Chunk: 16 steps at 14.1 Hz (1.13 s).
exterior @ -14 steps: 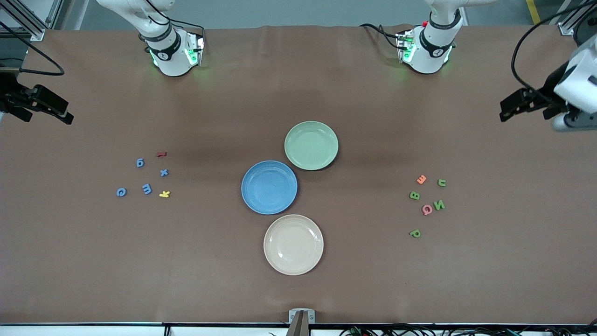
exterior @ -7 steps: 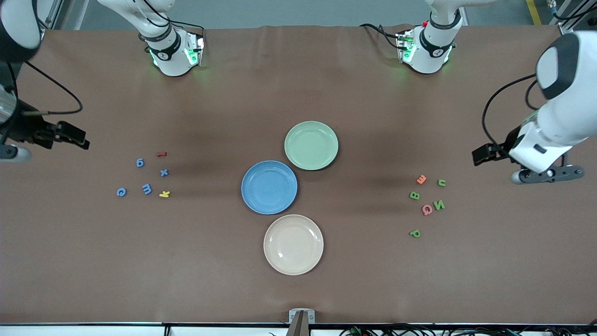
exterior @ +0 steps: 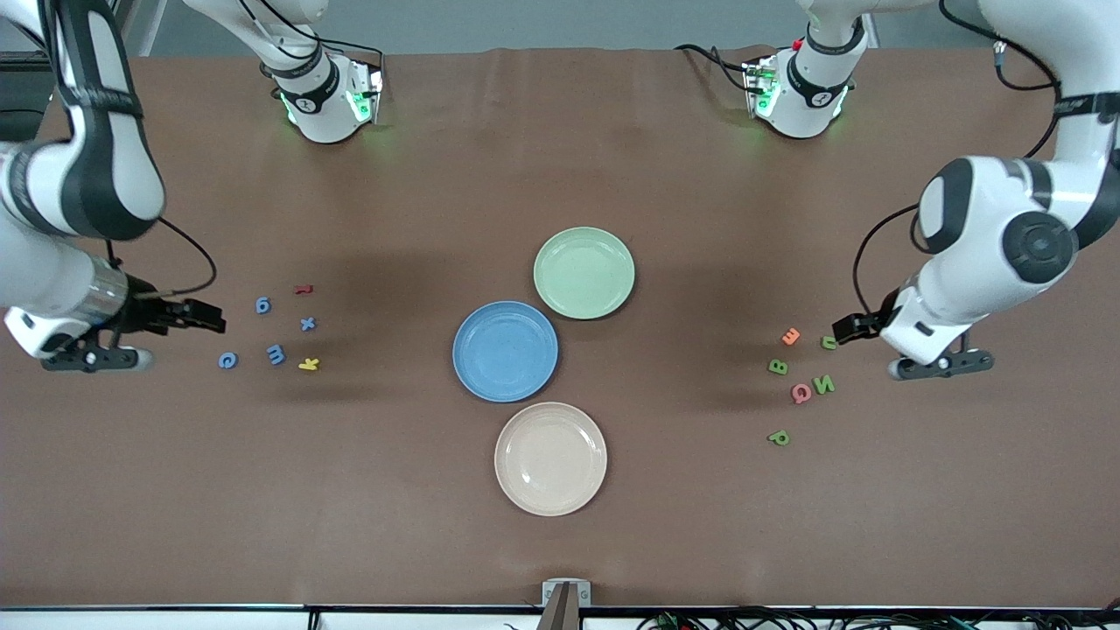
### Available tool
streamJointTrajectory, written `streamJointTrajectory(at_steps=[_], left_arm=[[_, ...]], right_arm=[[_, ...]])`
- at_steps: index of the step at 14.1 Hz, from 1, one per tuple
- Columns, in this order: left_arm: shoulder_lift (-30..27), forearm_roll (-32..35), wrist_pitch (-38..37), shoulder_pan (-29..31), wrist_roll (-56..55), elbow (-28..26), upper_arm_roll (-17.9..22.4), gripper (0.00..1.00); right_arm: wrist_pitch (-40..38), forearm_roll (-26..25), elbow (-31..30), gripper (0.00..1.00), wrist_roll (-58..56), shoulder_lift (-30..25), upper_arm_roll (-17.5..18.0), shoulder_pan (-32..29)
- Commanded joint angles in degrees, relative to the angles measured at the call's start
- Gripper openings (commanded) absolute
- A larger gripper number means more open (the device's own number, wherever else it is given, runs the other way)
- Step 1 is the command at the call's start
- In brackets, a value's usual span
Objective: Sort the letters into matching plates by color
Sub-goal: 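Lower the left gripper to the green B while the right gripper reaches the blue E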
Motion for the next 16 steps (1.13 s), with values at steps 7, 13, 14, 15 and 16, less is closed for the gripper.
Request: streamJointTrajectory(at_steps=[7, 13, 14, 15, 16], left_arm=[[9.3, 3.2, 8.4, -0.9, 8.0, -1.2, -3.8, 0.7], [14.7, 3.1, 14.7, -0.8, 10.7, -1.3, -3.7, 0.63], [15.3, 3.2, 14.8, -0.8, 10.7, -1.3, -3.7, 0.63], [15.5, 3.2, 14.9, -0.8, 10.7, -1.3, -3.7, 0.63], [15.8, 3.2, 14.9, -0.8, 10.6, -1.3, -3.7, 0.62]], right_arm=[[20.9, -1.0, -10.5, 0.95, -9.4, 6.7, 0.6, -0.9], [29.8, -1.0, -14.8, 0.66, -12.7, 9.6, 0.5, -0.8], [29.9, -1.0, -14.7, 0.62, -13.3, 10.2, 0.5, -0.7], [29.8, -1.0, -14.7, 0.61, -13.8, 10.7, 0.4, -0.8], [29.8, -1.1, -14.7, 0.61, -14.7, 10.8, 0.4, -0.9]])
